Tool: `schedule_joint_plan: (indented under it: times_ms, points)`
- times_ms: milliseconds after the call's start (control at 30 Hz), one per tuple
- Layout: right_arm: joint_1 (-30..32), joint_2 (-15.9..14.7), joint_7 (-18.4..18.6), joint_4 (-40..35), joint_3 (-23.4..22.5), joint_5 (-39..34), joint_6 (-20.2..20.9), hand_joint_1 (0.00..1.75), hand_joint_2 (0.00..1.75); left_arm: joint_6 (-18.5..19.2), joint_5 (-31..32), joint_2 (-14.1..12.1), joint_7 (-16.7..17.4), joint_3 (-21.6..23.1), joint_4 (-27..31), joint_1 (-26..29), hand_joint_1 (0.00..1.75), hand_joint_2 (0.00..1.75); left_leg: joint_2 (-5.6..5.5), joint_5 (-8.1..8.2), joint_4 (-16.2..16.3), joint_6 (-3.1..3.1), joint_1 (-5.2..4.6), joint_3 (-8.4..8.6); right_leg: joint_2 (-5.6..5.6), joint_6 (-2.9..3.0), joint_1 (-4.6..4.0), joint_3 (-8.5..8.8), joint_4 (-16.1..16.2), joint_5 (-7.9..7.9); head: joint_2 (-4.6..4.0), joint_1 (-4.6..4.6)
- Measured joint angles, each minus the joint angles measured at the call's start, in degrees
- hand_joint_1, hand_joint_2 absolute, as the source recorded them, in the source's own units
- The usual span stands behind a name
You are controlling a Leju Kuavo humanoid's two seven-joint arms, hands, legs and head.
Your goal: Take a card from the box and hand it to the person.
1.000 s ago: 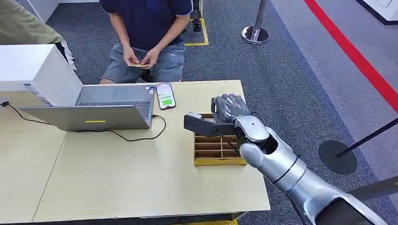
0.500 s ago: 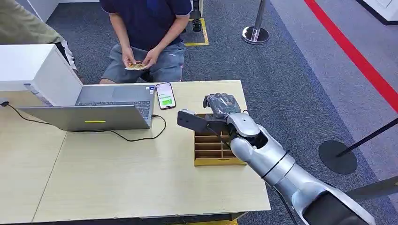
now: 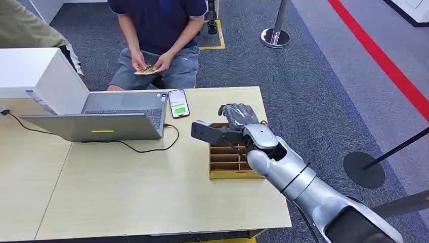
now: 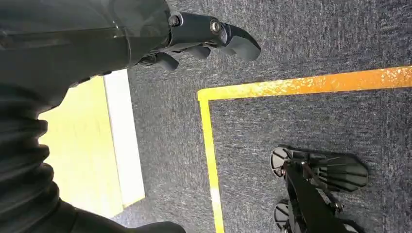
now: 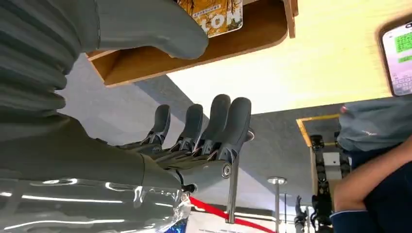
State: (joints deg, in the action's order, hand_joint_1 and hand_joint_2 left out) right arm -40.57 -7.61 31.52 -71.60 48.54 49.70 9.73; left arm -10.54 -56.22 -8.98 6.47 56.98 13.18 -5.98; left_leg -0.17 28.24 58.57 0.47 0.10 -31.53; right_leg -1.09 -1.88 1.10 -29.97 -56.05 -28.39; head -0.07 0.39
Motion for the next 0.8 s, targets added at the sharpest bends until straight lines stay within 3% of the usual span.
schedule_joint_plan:
  times_ms: [167, 267, 433, 667, 800]
  points:
    - [-0.1, 0.0, 0.0, 0.5, 0.0, -0.2, 0.0, 1.06, 1.75, -0.1, 0.0, 0.0, 0.0, 0.0, 0.0, 0.0, 0.00, 1.75, 0.00, 0.00, 0.0, 0.00, 0.00, 0.00, 0.00, 0.00, 0.00, 0.00, 0.0, 0.00, 0.00, 0.00]
    - [-0.1, 0.0, 0.4, 0.6, 0.0, -0.5, 0.3, 0.98, 1.75, -0.1, -0.1, 0.0, 0.4, 0.0, 0.0, 0.0, 0.00, 1.75, 0.00, 0.00, 0.0, 0.00, 0.00, 0.01, 0.00, 0.00, 0.00, 0.00, 0.0, 0.00, 0.00, 0.00]
    - [-0.1, 0.0, 0.8, 0.6, 0.0, -0.5, 0.8, 1.01, 1.75, -0.2, -0.2, 0.0, 0.6, 0.0, 0.0, 0.0, 0.00, 1.75, 0.00, 0.00, 0.0, 0.00, 0.00, 0.01, 0.00, 0.00, 0.00, 0.00, 0.0, 0.00, 0.00, 0.00]
    - [-0.1, 0.0, 0.3, 1.2, 0.0, -0.5, 0.7, 1.24, 1.75, -0.2, -0.2, 0.0, 0.3, 0.0, 0.0, 0.0, 0.00, 1.75, 0.00, 0.00, 0.0, 0.00, 0.00, 0.01, 0.00, 0.00, 0.00, 0.00, 0.0, 0.00, 0.00, 0.00]
    - [-0.1, 0.0, 0.2, 1.5, 0.0, -0.5, 0.7, 1.13, 1.75, -0.2, -0.2, 0.0, 0.4, 0.0, 0.0, 0.0, 0.00, 1.75, 0.00, 0.00, 0.0, 0.00, 0.00, 0.01, 0.00, 0.00, 0.00, 0.00, 0.0, 0.00, 0.00, 0.00]
